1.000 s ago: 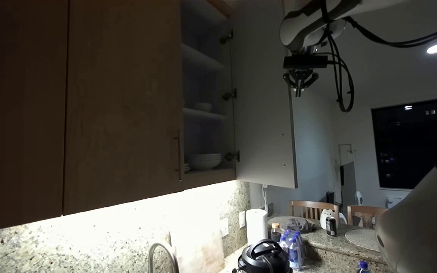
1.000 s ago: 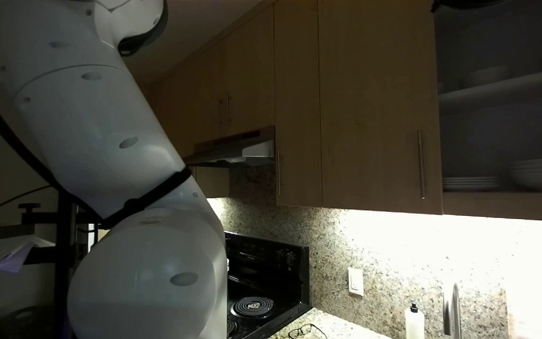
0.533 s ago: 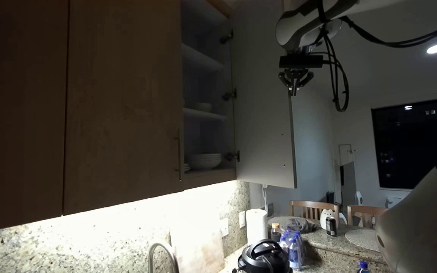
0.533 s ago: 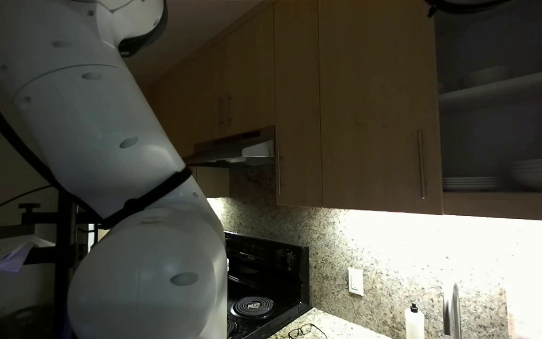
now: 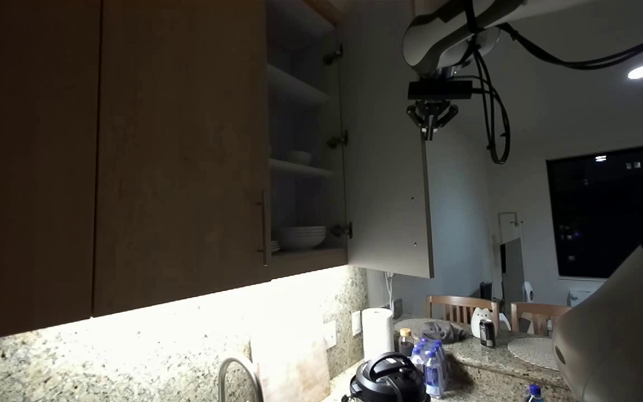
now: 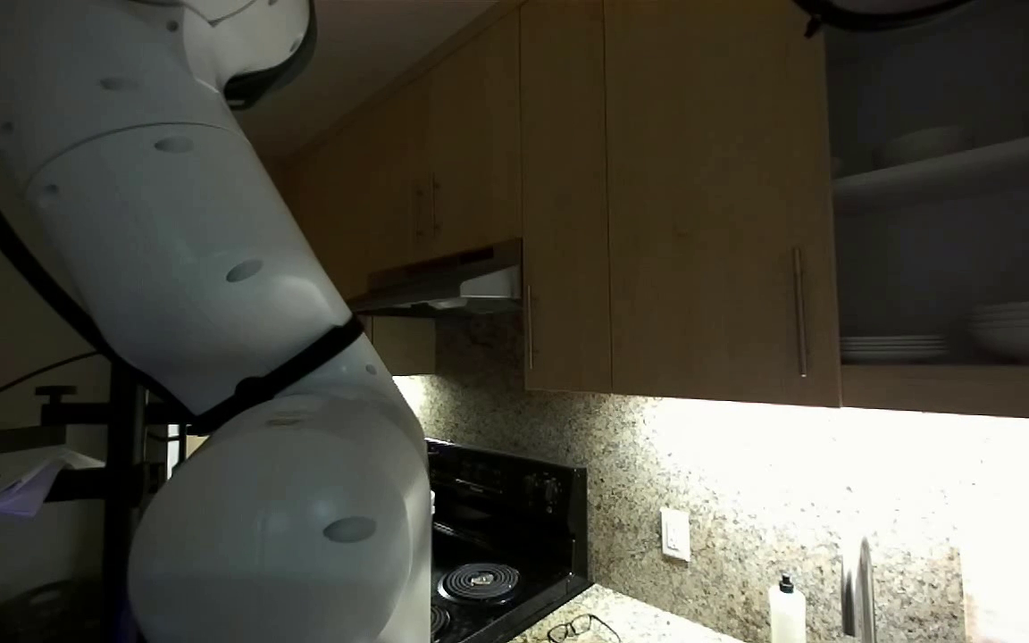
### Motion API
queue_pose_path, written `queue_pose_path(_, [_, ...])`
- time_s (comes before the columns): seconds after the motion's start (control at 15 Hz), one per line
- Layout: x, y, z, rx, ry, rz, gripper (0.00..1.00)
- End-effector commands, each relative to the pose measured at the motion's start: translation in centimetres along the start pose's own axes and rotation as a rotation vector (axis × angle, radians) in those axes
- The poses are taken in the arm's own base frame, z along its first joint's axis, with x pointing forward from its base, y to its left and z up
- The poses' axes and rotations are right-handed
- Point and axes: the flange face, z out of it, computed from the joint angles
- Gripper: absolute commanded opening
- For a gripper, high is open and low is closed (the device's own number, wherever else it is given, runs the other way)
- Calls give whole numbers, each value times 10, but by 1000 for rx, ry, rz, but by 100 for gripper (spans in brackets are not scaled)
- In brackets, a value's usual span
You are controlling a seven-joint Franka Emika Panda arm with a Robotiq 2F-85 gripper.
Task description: Close the cabinet door
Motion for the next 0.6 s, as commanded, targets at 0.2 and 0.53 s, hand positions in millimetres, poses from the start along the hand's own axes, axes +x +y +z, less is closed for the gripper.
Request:
queue_pose_path(0.2, [-3, -21, -16, 34, 40, -23, 8])
queue_pose_path(0.53, [-11, -37, -27, 61, 45, -57, 8])
